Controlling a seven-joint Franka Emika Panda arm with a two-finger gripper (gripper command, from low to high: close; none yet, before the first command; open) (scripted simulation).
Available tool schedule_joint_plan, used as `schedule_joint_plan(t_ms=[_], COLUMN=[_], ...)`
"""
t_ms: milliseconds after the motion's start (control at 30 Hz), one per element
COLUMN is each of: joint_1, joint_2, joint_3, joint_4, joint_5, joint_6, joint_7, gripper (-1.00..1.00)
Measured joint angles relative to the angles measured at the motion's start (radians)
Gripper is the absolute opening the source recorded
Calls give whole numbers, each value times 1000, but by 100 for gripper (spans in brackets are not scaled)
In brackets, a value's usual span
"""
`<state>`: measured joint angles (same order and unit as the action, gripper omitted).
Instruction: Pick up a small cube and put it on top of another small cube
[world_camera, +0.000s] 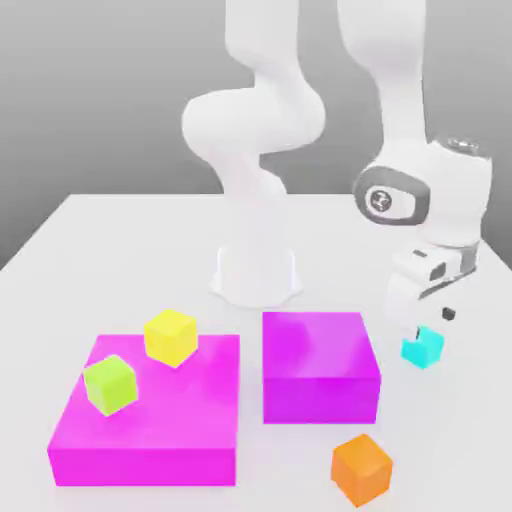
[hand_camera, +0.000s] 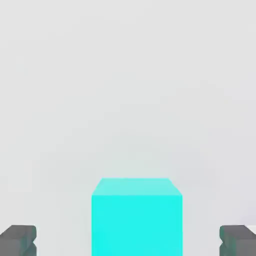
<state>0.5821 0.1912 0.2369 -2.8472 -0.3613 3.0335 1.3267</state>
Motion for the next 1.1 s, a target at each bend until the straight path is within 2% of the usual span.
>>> schedule_joint_plan(t_ms=[100, 133, 333, 467, 600, 733, 800, 1100], joint_1=[124, 157, 173, 77, -17, -18, -13, -390], joint_2=[72, 92, 102, 37, -61, -162, -212, -450], joint_3=[-141, -177, -195, -84, 53, 102, 76, -131], joint_4=[16, 19, 21, 8, -18, -44, -54, -81], joint_5=[-68, -79, -88, -34, 140, 319, 340, 271], joint_6=[58, 75, 85, 32, -39, -111, -153, -369], joint_7=[52, 60, 67, 26, -103, -236, -232, 22], gripper=[0, -100, -100, -100, -100, -100, -100, -100])
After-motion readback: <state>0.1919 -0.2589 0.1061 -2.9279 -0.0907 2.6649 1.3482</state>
